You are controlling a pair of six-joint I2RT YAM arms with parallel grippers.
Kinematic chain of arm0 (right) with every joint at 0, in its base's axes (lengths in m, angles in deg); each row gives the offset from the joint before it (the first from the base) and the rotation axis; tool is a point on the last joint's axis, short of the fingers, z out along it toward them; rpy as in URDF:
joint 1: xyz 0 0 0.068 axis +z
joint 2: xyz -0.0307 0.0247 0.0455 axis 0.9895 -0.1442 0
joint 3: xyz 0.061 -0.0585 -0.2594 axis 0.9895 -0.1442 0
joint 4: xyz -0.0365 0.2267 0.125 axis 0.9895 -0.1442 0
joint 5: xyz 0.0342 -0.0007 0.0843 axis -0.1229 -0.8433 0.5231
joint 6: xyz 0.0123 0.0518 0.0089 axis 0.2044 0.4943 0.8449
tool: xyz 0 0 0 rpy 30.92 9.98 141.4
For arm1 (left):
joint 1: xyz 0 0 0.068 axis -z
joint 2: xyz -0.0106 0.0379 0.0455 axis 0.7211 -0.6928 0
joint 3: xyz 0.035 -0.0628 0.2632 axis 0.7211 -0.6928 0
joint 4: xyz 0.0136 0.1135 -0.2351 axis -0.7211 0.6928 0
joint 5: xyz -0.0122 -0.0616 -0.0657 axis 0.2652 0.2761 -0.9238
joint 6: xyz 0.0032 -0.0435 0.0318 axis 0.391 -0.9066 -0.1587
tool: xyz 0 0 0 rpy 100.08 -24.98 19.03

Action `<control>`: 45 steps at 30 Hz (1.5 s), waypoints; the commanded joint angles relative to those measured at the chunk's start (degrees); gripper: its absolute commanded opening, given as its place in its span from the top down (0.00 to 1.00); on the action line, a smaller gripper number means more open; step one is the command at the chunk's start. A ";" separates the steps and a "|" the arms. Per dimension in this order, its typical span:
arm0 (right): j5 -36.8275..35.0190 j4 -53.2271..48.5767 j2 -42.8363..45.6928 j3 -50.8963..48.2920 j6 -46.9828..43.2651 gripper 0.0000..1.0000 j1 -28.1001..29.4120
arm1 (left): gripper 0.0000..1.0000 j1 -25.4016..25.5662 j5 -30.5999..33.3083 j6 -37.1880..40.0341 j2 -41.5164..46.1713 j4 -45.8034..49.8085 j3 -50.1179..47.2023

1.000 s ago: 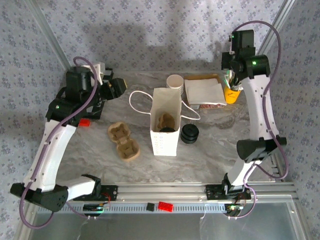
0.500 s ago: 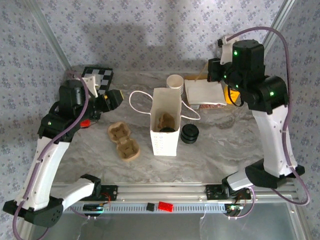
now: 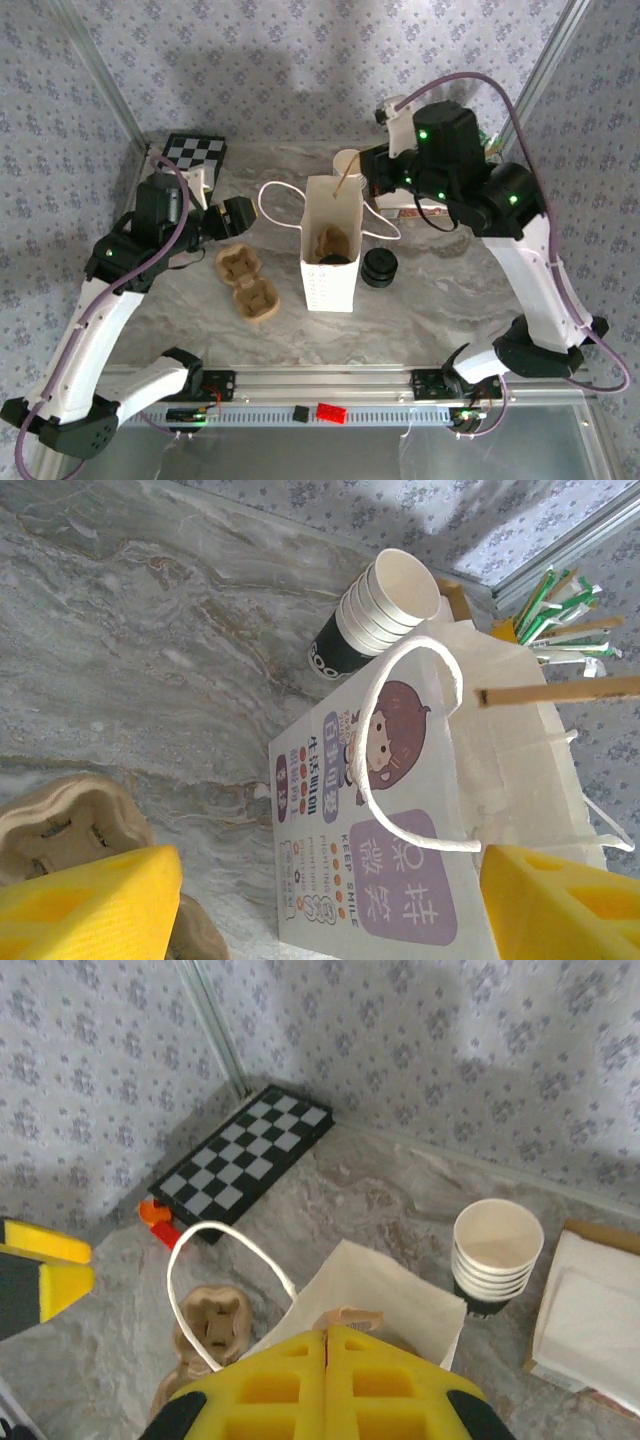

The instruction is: Pack the takeout coffee

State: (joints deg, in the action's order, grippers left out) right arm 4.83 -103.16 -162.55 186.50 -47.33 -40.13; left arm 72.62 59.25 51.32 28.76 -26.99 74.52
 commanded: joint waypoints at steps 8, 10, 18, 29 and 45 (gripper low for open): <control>0.15 -2.39 -9.47 -2.26 3.66 1.00 0.02 | 0.21 0.94 2.21 -1.11 0.98 -0.64 -1.21; 1.80 -3.36 -11.67 -2.13 4.38 1.00 -0.62 | 0.20 0.94 2.30 -1.04 0.85 -0.54 -1.12; 2.96 -3.73 -13.42 -1.94 4.71 0.63 -0.88 | 0.20 0.93 1.95 -0.54 0.17 -1.13 -0.81; 5.06 -2.11 -4.62 -7.94 7.64 0.38 -4.11 | 0.18 1.93 2.80 0.19 -1.42 -0.46 1.67; 12.59 2.50 10.85 -29.53 17.17 0.23 -24.81 | 0.15 8.47 7.92 4.13 -7.28 1.78 9.22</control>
State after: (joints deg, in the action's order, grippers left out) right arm 15.93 -101.35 -153.24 159.97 -32.77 -62.25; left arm 80.10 65.20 53.29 22.29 -26.33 80.75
